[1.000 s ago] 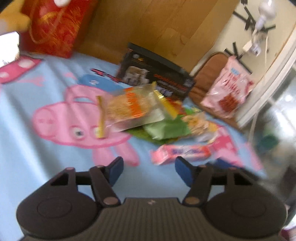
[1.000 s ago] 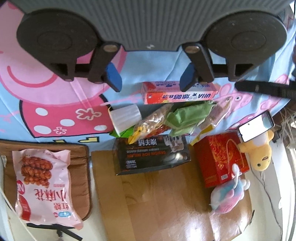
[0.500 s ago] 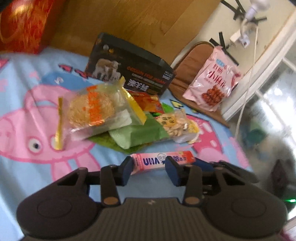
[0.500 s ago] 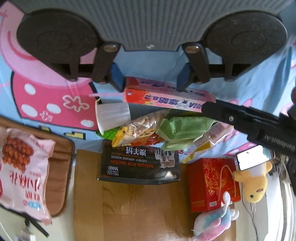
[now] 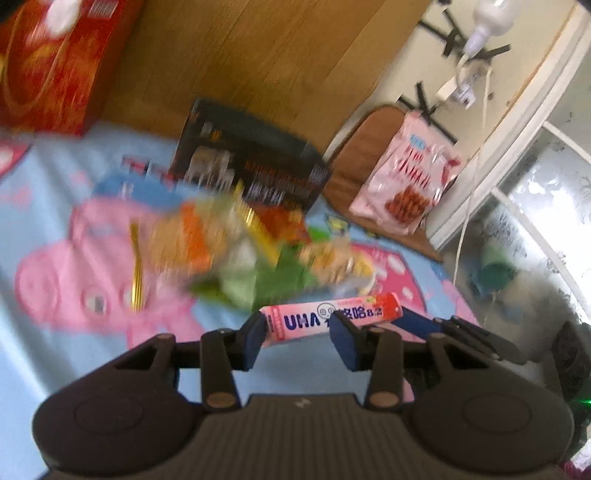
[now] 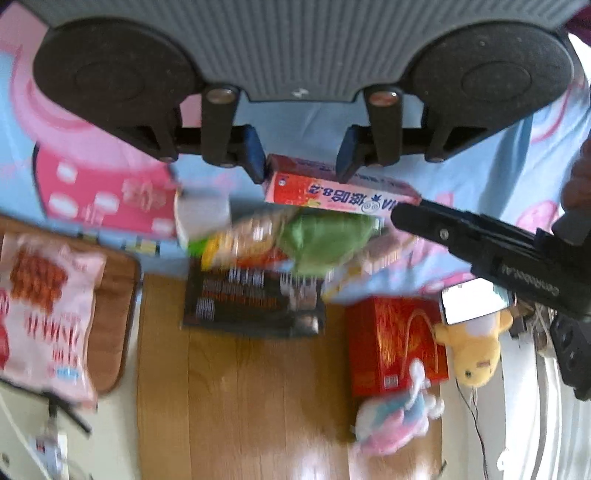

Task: Organize snacks
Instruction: 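Carry the pink UHA box with the left gripper into the black tin box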

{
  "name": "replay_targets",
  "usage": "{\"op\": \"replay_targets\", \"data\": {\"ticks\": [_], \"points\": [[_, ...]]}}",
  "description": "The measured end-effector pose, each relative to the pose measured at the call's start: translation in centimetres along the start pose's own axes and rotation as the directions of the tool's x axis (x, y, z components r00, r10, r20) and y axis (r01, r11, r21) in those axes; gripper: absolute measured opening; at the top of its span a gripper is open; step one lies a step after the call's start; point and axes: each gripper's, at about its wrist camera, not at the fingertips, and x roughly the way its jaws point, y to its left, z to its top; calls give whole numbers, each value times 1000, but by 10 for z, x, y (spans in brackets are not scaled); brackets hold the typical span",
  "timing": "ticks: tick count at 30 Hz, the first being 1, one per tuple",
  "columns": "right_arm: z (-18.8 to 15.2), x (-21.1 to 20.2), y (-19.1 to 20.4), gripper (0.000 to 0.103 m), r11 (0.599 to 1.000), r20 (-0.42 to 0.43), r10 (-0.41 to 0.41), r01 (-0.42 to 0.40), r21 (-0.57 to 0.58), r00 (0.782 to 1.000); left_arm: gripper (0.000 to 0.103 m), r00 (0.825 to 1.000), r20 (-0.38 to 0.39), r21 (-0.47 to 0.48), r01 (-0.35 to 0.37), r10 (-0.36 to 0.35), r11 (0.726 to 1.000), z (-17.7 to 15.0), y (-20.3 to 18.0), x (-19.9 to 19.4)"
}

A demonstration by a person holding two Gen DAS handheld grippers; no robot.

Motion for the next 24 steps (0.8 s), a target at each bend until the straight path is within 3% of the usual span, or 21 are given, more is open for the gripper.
{"op": "replay_targets", "data": {"ticks": [7, 14, 19, 24], "points": [[54, 23, -20, 45, 998, 152, -39, 46, -42, 988, 39, 993, 111, 83, -42, 32, 996, 81, -11, 23], [113, 100, -68, 45, 998, 157, -67, 66, 15, 985, 39, 986, 134, 67, -108, 99, 992, 156, 8, 91], [126, 152, -84, 45, 996, 109, -92, 89, 26, 990, 40, 983, 89, 59, -165, 159, 985, 171, 25, 136], [118, 166, -87, 50, 995, 60, -91, 89, 43, 994, 49, 992, 61, 65, -118, 114, 991, 161, 35, 134]]}}
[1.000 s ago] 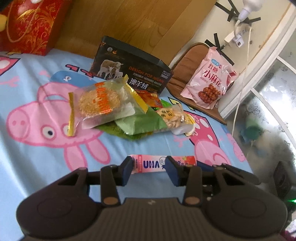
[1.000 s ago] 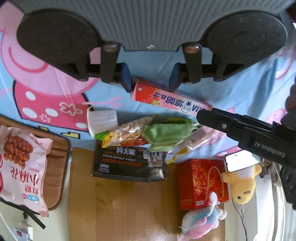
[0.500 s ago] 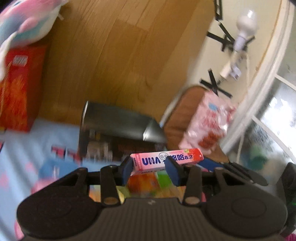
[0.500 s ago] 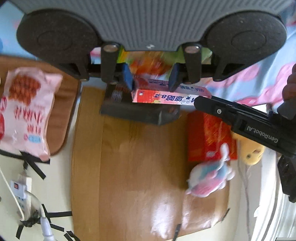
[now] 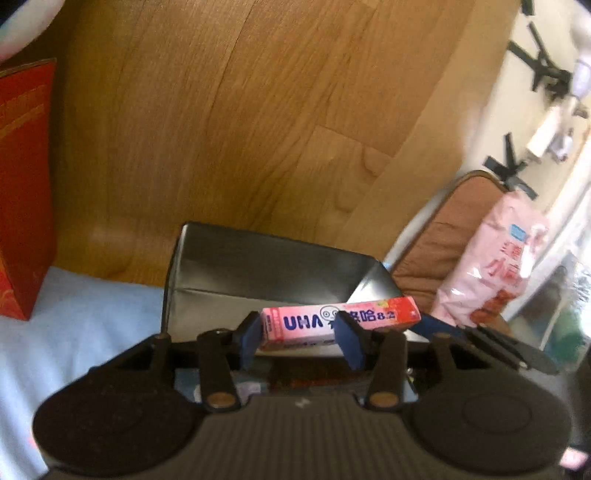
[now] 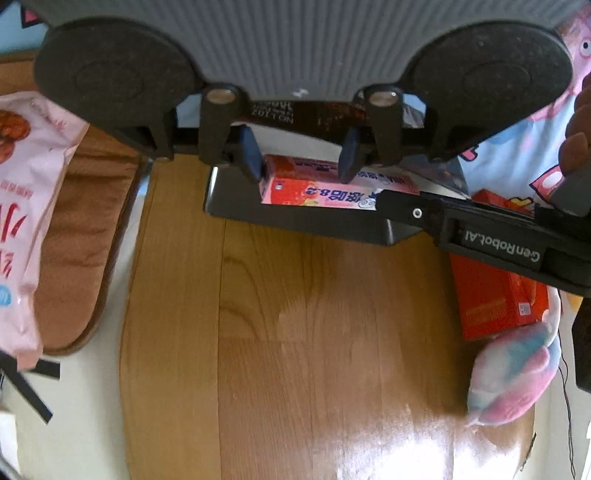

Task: Organize snacks
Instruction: 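Carry the pink UHA box with the left gripper into the black tin box, then grasp the clear pastry bag with orange print using the left gripper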

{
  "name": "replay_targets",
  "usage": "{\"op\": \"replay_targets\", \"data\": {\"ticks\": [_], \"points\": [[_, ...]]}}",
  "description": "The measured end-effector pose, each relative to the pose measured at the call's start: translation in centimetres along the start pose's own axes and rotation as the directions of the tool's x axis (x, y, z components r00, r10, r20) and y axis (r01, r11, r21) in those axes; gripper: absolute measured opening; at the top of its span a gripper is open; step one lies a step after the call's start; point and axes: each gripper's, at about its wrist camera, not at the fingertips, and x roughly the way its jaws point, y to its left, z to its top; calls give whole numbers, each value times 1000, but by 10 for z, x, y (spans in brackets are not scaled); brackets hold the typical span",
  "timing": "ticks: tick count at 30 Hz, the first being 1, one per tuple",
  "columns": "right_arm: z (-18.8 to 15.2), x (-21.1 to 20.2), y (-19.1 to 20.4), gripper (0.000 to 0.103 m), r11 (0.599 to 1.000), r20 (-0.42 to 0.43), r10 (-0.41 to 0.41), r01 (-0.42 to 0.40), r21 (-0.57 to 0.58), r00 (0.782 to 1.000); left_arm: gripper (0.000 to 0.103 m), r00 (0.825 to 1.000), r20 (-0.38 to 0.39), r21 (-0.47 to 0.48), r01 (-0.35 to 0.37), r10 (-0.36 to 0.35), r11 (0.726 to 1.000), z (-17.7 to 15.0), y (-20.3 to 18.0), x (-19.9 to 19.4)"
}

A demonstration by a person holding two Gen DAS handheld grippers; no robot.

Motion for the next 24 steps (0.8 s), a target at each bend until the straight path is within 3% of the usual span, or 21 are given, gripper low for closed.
{"op": "replay_targets", "data": {"ticks": [3, 7, 10, 13, 15, 17, 20, 22, 24], "points": [[-4, -15, -4, 50, 999, 25, 18, -19, 32, 1000, 60, 999, 46, 17, 14, -15, 1000, -12, 4, -28], [-16, -38, -10, 50, 997, 30, 51, -53, 63, 998, 62, 999, 36, 22, 14, -15, 1000, -34, 8, -55], [-29, -42, -18, 50, 989, -55, 84, -77, 127, 995, 62, 1000, -20, 26, -17, 18, 1000, -54, 11, -52], [-40, -30, -25, 50, 980, -174, 81, -47, 194, 981, 58, 992, -115, 5, -51, 51, 999, -74, 14, -33], [-50, -23, -28, 52, 964, -204, 114, -58, 261, 972, 58, 990, -115, 9, -77, 77, 997, -90, 9, -34], [-53, -35, -14, 52, 973, -206, 106, -58, 225, 973, 58, 991, -128, 46, -43, 48, 998, -105, -4, -43], [-61, -62, 15, 51, 971, -188, 200, -169, 169, 962, 55, 992, -121, 77, -11, 20, 997, -128, -20, -66], [-70, -81, 37, 49, 988, -186, 146, -135, 70, 972, 57, 994, -105, 130, -26, 40, 991, -143, -31, -80], [-85, -104, 55, 50, 995, -157, 91, -96, -23, 983, 63, 994, -106, 147, 3, 12, 989, -154, -36, -98]]}}
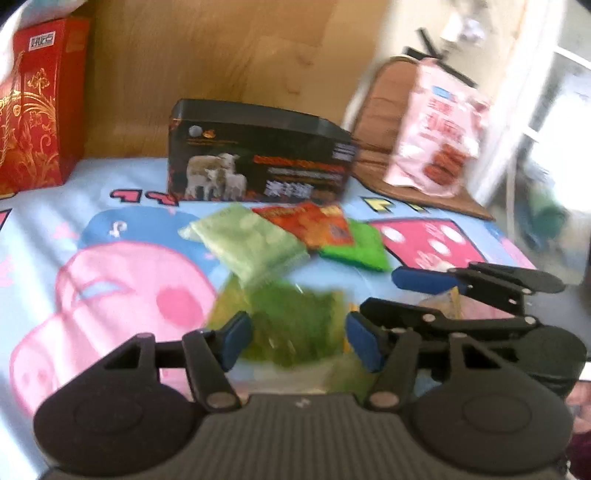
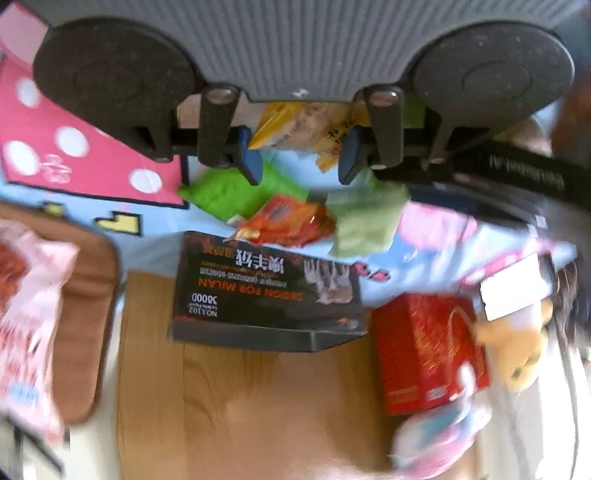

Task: Organize snacks
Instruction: 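Grasp the clear pastry bag with orange print using the left gripper, then lift the pastry bag with the left gripper and drop it into the tin box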

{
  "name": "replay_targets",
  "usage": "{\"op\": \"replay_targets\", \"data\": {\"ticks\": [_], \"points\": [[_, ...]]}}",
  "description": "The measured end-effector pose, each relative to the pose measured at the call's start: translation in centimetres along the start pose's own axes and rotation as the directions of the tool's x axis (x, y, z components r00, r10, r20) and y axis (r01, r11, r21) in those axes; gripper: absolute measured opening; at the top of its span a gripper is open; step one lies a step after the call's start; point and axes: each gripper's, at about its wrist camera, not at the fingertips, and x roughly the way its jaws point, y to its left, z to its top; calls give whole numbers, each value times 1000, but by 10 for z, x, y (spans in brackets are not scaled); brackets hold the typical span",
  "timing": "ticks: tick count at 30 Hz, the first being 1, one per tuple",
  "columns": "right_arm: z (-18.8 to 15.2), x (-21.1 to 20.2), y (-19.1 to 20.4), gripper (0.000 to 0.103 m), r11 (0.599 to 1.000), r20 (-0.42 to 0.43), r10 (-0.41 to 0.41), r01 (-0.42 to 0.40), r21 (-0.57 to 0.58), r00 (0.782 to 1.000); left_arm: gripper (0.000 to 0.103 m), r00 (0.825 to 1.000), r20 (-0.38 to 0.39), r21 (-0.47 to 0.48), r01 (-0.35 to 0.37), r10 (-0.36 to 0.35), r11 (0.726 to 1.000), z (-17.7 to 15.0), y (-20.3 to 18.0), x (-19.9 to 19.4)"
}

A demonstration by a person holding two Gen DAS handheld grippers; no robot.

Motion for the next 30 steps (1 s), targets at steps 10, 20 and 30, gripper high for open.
{"op": "replay_targets", "data": {"ticks": [10, 20, 30], "points": [[-34, -81, -7, 50, 973, 159, 90, -120, 195, 983, 66, 982, 189, -233, 50, -5, 971, -26, 51, -97], [-35, -66, 67, 50, 903, 29, 415, -416, 107, 909, 69, 990, 139, -340, 73, -27, 938, -64, 85, -101], [-31, -24, 102, 41, 928, -78, 372, -371, 38, 925, 45, 993, 97, -319, 100, -72, 943, -76, 67, -93]]}}
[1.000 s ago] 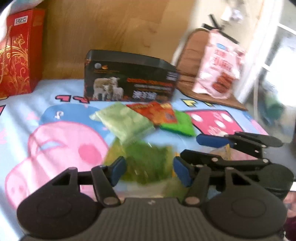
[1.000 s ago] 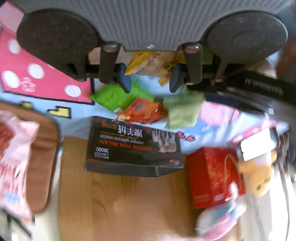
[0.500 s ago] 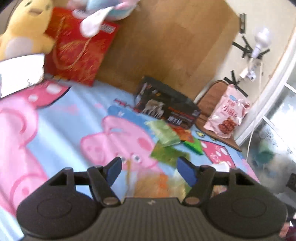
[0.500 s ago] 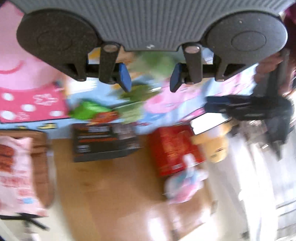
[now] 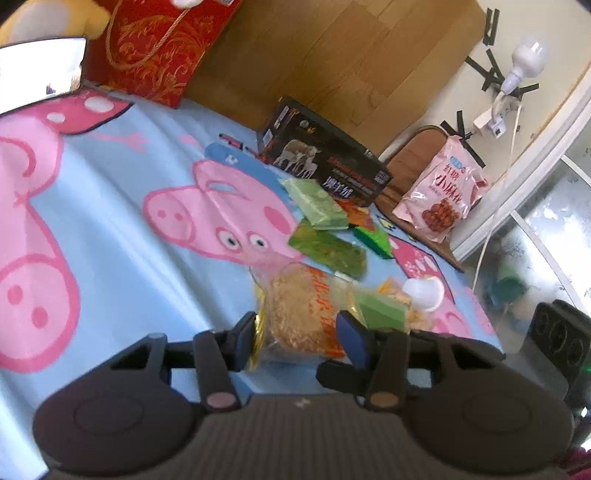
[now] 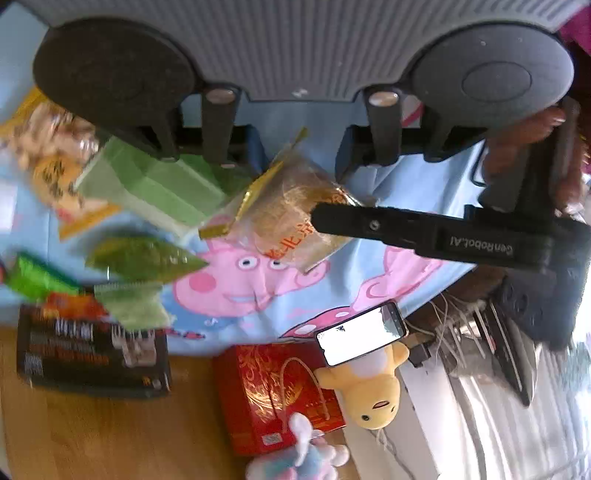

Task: Organize snacks
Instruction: 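Lift the pastry bag with the left gripper and drop it into the tin box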

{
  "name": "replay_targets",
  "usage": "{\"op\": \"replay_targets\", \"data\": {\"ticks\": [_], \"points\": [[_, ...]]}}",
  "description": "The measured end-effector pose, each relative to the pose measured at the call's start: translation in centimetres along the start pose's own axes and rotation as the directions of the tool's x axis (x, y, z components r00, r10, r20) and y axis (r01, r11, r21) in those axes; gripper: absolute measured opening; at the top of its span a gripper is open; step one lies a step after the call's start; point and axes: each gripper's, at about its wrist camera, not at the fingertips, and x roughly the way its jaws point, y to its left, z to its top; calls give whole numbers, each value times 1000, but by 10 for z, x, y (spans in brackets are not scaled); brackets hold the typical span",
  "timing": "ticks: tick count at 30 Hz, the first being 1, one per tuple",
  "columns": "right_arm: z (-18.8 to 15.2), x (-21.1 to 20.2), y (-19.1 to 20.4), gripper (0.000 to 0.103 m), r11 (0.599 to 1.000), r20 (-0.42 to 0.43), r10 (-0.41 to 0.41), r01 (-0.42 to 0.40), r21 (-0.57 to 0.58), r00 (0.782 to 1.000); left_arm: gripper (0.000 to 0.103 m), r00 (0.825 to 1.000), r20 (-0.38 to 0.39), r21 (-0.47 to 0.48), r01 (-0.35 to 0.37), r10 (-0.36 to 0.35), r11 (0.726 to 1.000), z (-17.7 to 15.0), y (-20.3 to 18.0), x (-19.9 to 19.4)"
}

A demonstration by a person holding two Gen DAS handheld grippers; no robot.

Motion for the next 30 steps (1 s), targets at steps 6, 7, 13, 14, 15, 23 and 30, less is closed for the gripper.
{"op": "replay_targets", "data": {"ticks": [6, 7, 13, 14, 15, 23, 30], "points": [[8, -15, 1, 41, 996, 77, -51, 56, -64, 996, 45, 999, 37, 70, 23, -26, 997, 26, -27, -4], [11, -17, -1, 41, 996, 92, -57, 63, -65, 994, 45, 999, 40, 85, 24, -27, 996, 32, -32, -1], [41, -28, -28, 41, 991, 159, -110, 121, -58, 981, 46, 998, 43, 157, 32, -40, 987, 88, -64, 36], [50, -29, -36, 41, 989, 169, -125, 137, -60, 978, 46, 998, 47, 166, 36, -45, 985, 99, -69, 44], [57, -30, -42, 41, 987, 178, -137, 149, -61, 975, 46, 997, 51, 172, 41, -51, 984, 111, -74, 54], [132, -10, -131, 41, 973, 189, -228, 229, 18, 955, 47, 997, 60, 156, 41, -51, 987, 188, -88, 148], [154, 25, -186, 45, 958, 149, -282, 271, 90, 948, 56, 998, 57, 152, -22, 14, 988, 202, -83, 193]]}}
